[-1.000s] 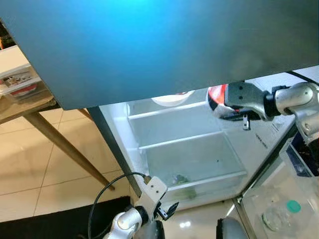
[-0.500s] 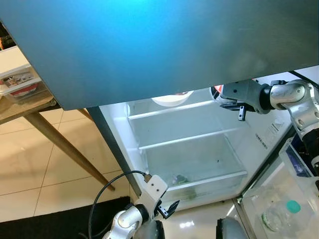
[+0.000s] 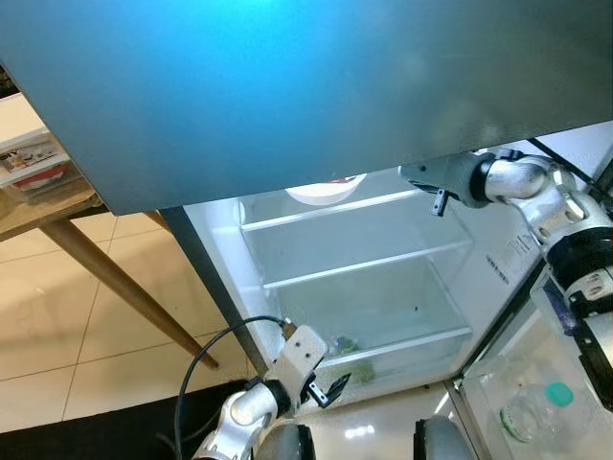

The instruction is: Restocking fridge

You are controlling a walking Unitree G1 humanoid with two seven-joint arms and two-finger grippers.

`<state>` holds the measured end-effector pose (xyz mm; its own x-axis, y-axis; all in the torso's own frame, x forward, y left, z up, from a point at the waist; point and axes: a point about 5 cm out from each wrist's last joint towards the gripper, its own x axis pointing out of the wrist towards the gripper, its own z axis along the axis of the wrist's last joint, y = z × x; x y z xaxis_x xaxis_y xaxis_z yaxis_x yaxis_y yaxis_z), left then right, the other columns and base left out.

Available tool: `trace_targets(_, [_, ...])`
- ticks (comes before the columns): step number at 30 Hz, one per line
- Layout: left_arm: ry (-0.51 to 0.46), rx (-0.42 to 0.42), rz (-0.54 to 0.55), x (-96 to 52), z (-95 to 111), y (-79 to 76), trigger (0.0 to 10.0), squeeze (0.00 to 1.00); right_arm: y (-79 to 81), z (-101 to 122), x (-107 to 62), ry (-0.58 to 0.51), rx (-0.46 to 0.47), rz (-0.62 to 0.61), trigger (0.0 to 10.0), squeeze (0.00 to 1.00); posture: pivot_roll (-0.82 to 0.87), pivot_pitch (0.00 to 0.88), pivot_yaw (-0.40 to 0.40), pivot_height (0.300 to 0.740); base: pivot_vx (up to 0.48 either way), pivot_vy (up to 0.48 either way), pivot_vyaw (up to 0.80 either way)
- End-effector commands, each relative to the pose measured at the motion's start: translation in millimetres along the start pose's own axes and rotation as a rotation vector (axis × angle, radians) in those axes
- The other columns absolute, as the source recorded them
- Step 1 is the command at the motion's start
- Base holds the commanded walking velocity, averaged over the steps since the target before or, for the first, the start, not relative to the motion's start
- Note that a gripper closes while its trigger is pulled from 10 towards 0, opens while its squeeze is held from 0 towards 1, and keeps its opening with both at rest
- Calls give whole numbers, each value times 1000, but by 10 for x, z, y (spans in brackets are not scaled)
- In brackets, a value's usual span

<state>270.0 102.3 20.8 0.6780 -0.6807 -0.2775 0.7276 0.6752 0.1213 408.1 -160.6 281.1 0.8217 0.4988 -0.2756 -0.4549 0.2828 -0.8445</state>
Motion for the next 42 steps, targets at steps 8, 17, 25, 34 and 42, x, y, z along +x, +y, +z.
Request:
trace_targets(8, [-65, 11, -7, 75, 201, 28, 10000, 0, -76, 268, 164, -33, -91, -89, 10000, 0, -77, 156, 55, 621, 0, 0, 0])
trace_targets(17, [-86, 15, -12, 86, 259, 27, 10000, 0, -79, 285, 174, -40, -97, -94, 10000, 0, -76, 153, 55, 621, 0, 0, 0])
trace_targets(25, [-184, 23, -25, 188, 530, 17, 10000, 0, 55, 334, 303, -41, -22, -99, 10000, 0, -70, 159, 58, 621, 0, 0, 0])
trace_targets(34, [-363, 22, -84, 267, 959, -94, 10000, 0, 73, 395, 342, -58, -42, -131, 10000, 0, -65, 156, 51, 621, 0, 0, 0])
trace_targets(42, [-430, 30, -36, 296, 1114, -99, 10000, 0, 86, 427, 367, -66, -52, -166, 10000, 0, -70, 159, 58, 621, 0, 0, 0])
